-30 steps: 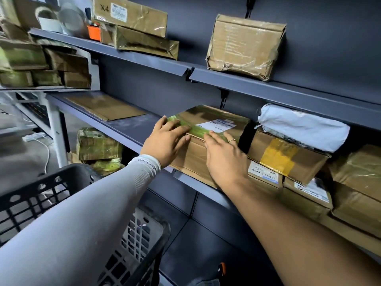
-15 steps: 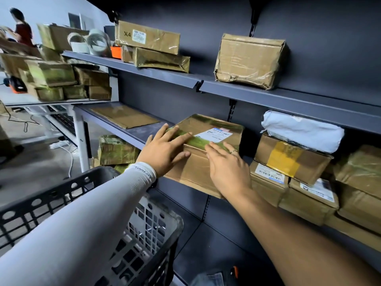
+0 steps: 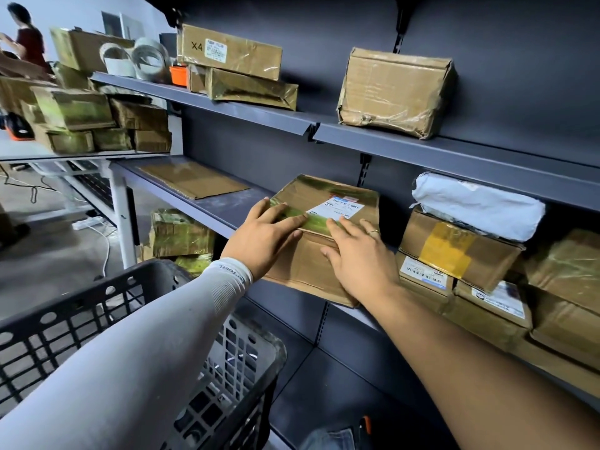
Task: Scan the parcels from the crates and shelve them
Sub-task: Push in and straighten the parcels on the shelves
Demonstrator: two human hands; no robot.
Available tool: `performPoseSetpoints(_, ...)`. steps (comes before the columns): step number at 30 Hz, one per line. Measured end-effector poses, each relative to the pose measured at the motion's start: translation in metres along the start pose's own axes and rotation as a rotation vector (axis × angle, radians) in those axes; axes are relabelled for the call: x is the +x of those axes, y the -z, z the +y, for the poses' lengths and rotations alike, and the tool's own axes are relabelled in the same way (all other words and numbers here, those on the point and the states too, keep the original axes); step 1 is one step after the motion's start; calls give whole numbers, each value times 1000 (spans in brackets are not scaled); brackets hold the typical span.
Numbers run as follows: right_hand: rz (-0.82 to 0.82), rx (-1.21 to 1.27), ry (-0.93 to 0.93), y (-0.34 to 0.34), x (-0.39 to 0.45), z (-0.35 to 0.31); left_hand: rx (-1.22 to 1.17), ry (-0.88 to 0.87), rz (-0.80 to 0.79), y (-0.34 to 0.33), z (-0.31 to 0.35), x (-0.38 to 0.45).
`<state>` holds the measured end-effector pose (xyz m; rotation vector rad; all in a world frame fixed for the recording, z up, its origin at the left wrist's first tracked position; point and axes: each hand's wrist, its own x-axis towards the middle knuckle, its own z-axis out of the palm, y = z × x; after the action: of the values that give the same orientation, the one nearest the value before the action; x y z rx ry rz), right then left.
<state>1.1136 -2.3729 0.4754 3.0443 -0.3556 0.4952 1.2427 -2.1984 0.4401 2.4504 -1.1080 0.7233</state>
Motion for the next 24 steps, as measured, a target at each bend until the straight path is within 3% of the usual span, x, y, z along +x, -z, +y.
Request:
performPoseSetpoints(13, 16, 24, 93, 10, -19, -37, 79, 26, 124, 43, -6, -48)
performPoseSetpoints(24, 49, 119, 295, 47, -34, -118, 227, 167, 207, 134, -34, -122)
